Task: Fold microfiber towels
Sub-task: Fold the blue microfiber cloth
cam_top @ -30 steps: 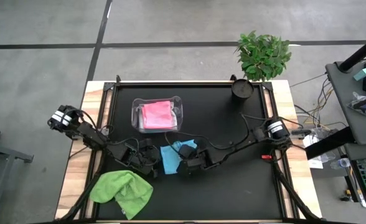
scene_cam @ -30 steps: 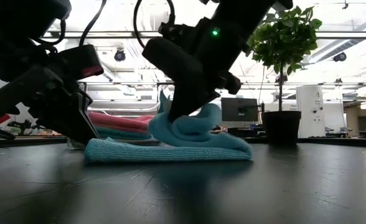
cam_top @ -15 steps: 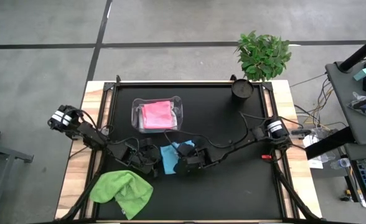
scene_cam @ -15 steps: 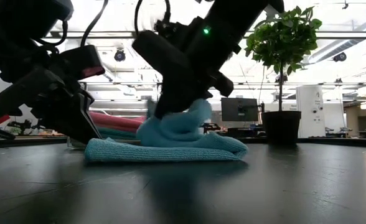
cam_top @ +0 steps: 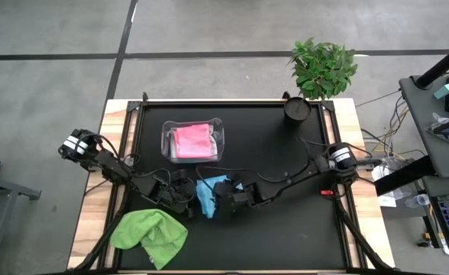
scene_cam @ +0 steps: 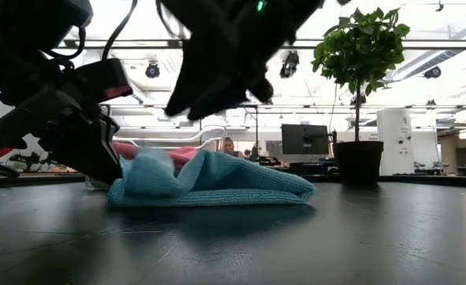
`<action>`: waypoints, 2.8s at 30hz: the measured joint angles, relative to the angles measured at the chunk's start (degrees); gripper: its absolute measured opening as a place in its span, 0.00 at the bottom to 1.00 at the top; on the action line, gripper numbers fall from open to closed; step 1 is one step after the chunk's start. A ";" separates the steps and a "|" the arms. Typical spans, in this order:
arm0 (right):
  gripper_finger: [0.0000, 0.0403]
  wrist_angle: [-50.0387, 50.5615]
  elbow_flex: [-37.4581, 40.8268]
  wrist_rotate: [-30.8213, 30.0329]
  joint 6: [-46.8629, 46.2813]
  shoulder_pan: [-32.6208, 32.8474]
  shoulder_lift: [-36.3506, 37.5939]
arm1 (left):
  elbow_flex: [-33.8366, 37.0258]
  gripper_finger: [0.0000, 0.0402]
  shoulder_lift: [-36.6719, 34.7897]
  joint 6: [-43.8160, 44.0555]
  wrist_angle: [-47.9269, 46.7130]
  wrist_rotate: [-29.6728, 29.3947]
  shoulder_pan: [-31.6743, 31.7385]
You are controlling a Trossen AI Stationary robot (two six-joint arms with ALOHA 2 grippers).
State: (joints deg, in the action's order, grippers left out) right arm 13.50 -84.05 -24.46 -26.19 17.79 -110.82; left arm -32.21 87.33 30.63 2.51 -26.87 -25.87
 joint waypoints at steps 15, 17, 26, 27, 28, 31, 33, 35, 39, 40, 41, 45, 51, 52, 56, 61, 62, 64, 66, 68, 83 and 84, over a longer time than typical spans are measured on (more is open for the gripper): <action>0.46 12.18 1.19 -0.12 13.47 5.23 3.67 | 0.04 0.03 -0.04 0.55 0.03 0.02 0.00; 0.46 11.93 1.93 -0.12 13.91 5.95 3.67 | -0.21 0.04 -0.07 0.56 0.10 0.02 0.00; 0.46 9.44 6.08 -0.90 12.37 6.72 3.67 | -0.52 0.25 -2.01 3.26 0.12 4.01 0.00; 0.46 9.12 6.50 -1.08 12.24 6.70 3.67 | -0.38 0.29 -2.22 3.49 0.04 4.92 0.00; 0.46 8.53 6.96 -1.12 12.17 6.70 3.67 | -0.35 0.32 -2.32 3.57 0.02 5.48 0.00; 0.46 6.71 7.93 -1.08 12.23 6.70 3.65 | -0.33 0.43 -2.32 3.81 0.06 5.47 0.15; 0.46 5.58 8.34 -1.11 12.24 6.70 3.65 | -0.33 0.49 -2.29 5.21 0.10 5.35 0.89; 0.46 5.06 8.69 -1.09 12.26 6.70 3.65 | -0.33 0.52 -2.27 6.41 0.05 5.26 1.71; 0.46 4.96 8.79 -1.12 12.26 6.70 3.65 | -0.35 0.54 -2.38 6.57 0.06 5.20 2.29; 0.46 4.98 8.79 -1.12 12.25 6.70 3.65 | -0.45 0.54 -2.63 6.56 -0.02 5.41 2.29; 0.46 5.00 8.79 -1.12 12.26 6.67 3.65 | -0.59 0.54 -3.00 6.56 -0.03 5.67 2.29; 0.46 4.82 8.79 -1.12 12.54 6.67 3.65 | -0.92 0.54 -4.98 6.78 0.08 6.92 2.39; 0.46 3.91 8.83 -1.12 12.78 6.67 3.65 | -0.75 0.54 -7.17 12.09 0.05 7.40 3.89; 0.46 3.91 8.83 -1.11 12.79 6.67 3.65 | -0.61 0.54 -7.17 12.52 -0.04 7.64 4.22; 0.46 3.84 8.83 -1.12 12.95 6.67 3.65 | -0.28 0.54 -7.19 15.76 -0.03 8.02 5.65; 0.46 3.76 8.83 -1.12 13.42 6.67 3.65 | -0.22 0.54 -7.39 18.66 -0.49 9.41 6.86; 0.46 3.78 8.83 -1.12 13.42 6.67 3.65 | -0.22 0.54 -7.65 19.06 -0.51 10.66 7.02; 0.46 3.78 8.83 -1.10 13.49 6.67 3.63 | -0.22 0.54 -8.36 19.95 -0.41 13.51 7.08; 0.46 3.79 8.83 -1.11 13.91 6.67 3.65 | -0.22 0.54 -8.97 20.58 -0.30 14.96 7.06; 0.46 3.80 8.83 -1.12 14.29 6.67 3.64 | -0.22 0.54 -9.48 21.64 -0.32 16.27 7.05; 0.46 3.75 9.57 -1.10 14.23 6.70 3.60 | -0.22 0.54 -5.47 25.02 -0.07 11.33 9.22; 0.46 3.75 9.60 -1.10 14.23 6.70 3.61 | -0.22 0.54 -5.30 24.90 0.07 11.27 9.46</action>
State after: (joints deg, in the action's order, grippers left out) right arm 17.26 -74.46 -25.56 -11.97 24.49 -107.21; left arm -32.42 82.03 55.53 2.58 -15.60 -16.41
